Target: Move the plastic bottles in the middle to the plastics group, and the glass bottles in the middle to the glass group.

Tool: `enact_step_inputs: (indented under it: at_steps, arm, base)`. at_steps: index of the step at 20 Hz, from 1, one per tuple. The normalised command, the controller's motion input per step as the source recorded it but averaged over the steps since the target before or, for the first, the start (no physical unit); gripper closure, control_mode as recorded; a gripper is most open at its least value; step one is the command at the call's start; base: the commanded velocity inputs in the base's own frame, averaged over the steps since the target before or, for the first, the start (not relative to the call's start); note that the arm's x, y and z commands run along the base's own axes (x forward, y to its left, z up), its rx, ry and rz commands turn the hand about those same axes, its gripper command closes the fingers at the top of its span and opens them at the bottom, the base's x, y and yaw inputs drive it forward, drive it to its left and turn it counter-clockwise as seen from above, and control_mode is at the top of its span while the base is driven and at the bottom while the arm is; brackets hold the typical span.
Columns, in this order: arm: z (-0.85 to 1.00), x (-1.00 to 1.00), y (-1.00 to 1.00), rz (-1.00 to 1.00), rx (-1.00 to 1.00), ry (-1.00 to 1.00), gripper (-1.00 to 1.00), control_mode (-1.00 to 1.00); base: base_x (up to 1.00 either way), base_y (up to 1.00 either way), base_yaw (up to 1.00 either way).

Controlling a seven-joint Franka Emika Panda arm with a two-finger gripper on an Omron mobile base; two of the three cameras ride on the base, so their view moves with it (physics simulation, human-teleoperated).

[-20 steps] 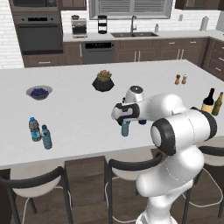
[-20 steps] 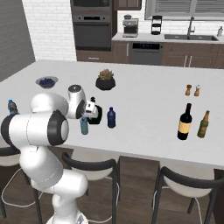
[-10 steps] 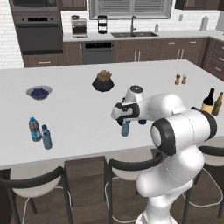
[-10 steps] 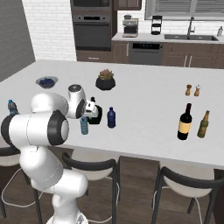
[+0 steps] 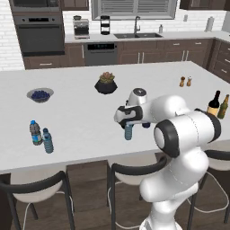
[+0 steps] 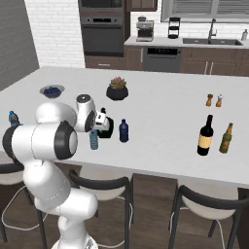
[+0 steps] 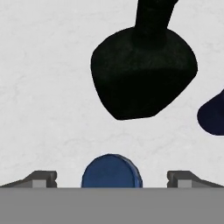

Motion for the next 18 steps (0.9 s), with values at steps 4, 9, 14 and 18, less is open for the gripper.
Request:
enact_step_inputs:
  at_steps: [4,9,14,18]
  arm:
    - [-0.23,0.0,0.01,0.0,0.0,-0.02,-1.0,-1.0]
    - [-0.01,0.0,0.0,0.0,0.0,0.0,1.0,-1.0]
    - [0.0,-0.01,0.0,0.0,0.0,0.0,1.0,-1.0]
    - [0.0,-0.59,0.0,0.0,0.0,-0.14,1.0,-1.0]
  base:
    - [0.0,0.0,0.0]
    - [0.0,0.0,0.0]
    - [0.0,0.0,0.0]
    - [0.0,0.0,0.0]
